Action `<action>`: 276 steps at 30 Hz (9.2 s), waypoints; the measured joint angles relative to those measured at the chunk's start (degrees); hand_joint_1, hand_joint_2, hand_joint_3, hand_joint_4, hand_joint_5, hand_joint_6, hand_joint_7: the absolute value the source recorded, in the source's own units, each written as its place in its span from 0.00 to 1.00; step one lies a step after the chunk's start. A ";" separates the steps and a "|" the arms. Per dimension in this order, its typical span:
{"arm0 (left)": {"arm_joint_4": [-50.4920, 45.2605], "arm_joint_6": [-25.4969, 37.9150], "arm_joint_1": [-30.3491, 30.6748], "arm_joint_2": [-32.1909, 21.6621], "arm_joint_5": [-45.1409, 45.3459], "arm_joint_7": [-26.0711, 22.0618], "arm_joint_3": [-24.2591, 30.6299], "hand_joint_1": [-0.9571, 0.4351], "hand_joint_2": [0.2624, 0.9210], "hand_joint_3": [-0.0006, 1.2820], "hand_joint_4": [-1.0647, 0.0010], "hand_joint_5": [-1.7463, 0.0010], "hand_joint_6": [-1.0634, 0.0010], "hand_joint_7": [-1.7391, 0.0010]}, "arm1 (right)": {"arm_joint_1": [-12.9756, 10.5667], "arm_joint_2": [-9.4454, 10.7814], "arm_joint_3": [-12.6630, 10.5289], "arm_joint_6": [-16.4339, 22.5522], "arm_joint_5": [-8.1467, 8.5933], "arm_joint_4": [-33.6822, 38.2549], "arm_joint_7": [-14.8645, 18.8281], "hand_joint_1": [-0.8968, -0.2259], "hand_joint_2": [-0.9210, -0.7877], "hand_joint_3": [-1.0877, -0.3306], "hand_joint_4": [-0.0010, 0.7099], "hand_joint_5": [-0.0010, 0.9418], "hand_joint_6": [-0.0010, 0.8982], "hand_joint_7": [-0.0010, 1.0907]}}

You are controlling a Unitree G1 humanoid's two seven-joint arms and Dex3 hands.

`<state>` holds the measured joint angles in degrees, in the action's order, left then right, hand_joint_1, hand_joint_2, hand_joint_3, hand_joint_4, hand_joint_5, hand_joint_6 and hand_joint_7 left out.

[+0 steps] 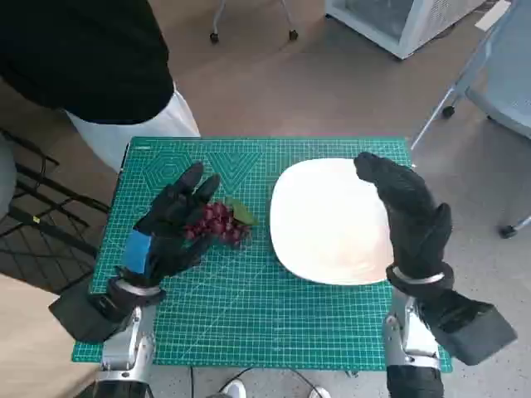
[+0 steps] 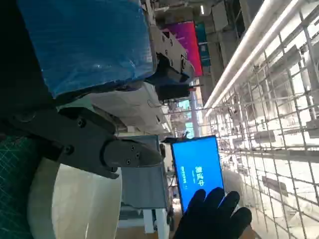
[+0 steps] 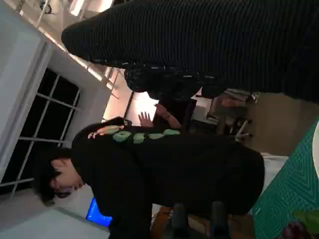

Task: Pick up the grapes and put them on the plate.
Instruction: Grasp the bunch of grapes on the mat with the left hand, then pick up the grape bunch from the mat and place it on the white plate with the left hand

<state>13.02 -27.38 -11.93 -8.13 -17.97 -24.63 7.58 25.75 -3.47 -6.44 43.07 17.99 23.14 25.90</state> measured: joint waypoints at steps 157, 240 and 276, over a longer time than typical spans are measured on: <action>29.28 49.89 -32.28 -8.04 61.06 9.10 -29.46 0.56 0.70 0.01 0.97 0.99 0.77 0.99 | 0.13 0.41 -0.34 0.48 0.29 2.25 0.44 0.29 0.00 0.52 0.49 0.00 0.04 0.52; 35.54 43.91 -35.37 -8.90 56.53 18.35 -33.86 0.69 1.00 0.18 0.60 0.07 0.48 0.39 | 2.19 0.10 -0.67 1.47 0.99 4.79 1.80 0.30 0.00 0.51 0.49 0.00 0.03 0.54; -2.43 48.29 -21.97 -17.11 58.49 17.27 -28.29 0.69 1.00 0.20 0.59 0.19 0.58 0.21 | 2.47 0.15 -0.61 1.82 0.98 5.48 1.79 0.30 0.00 0.51 0.49 0.00 0.03 0.54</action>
<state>10.59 20.91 -33.90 -25.24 40.52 -7.35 -20.72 28.22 -3.31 -7.05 44.89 18.96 28.62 27.69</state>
